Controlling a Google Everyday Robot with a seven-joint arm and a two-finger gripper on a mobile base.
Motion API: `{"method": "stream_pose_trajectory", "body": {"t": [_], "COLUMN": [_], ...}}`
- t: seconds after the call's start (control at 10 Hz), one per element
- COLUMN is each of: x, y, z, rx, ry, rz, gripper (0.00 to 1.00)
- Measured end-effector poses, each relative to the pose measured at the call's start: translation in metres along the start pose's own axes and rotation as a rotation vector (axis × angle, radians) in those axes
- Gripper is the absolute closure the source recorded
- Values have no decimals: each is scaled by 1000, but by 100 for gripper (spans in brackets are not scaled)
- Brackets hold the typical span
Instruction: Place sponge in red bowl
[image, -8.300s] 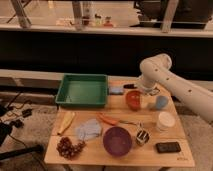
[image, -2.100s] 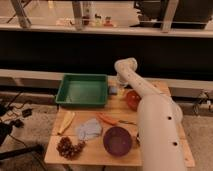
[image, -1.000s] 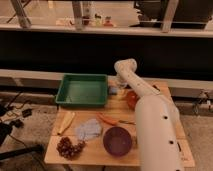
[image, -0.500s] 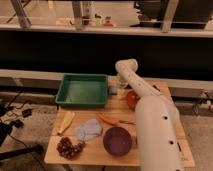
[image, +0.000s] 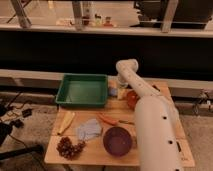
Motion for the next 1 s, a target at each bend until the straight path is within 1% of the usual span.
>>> {"method": "stream_pose_trajectory", "body": {"t": [0.5,0.6,0.8,1.0], "x": [3,2,10,20], "y": [1,0,-4,-8], "z": [-2,-5,-29,-62], "rx": [0,7,46,90], "ry": [6,5,12,23], "rz": [0,-2,6,13], "gripper": [61,61,61,61]}}
